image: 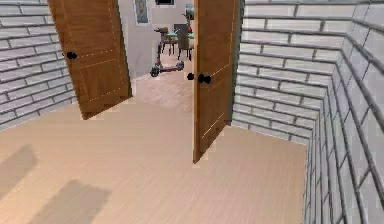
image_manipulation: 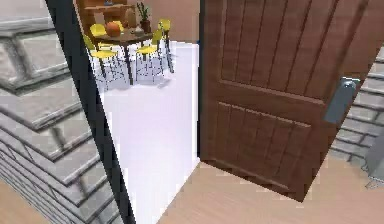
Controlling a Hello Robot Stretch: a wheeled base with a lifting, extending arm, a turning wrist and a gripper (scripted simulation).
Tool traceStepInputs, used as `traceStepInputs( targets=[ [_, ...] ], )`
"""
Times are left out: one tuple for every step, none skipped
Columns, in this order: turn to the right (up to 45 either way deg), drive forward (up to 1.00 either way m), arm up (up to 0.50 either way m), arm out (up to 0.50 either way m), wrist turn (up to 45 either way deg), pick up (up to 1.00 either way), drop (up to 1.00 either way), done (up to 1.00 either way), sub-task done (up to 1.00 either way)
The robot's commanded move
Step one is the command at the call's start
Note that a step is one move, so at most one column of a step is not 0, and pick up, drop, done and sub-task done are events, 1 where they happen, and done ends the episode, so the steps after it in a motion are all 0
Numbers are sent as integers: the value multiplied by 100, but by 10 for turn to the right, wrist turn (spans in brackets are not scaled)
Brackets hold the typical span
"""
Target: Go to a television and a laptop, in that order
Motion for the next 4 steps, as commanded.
traceStepInputs(
  targets=[
    [0, 35, 0, 0, 0, 0, 0, 0, 0],
    [-270, 0, 0, 0, 0, 0, 0, 0, 0],
    [0, 100, 0, 0, 0, 0, 0, 0, 0],
    [-90, 0, 0, 0, 0, 0, 0, 0, 0]
  ],
)
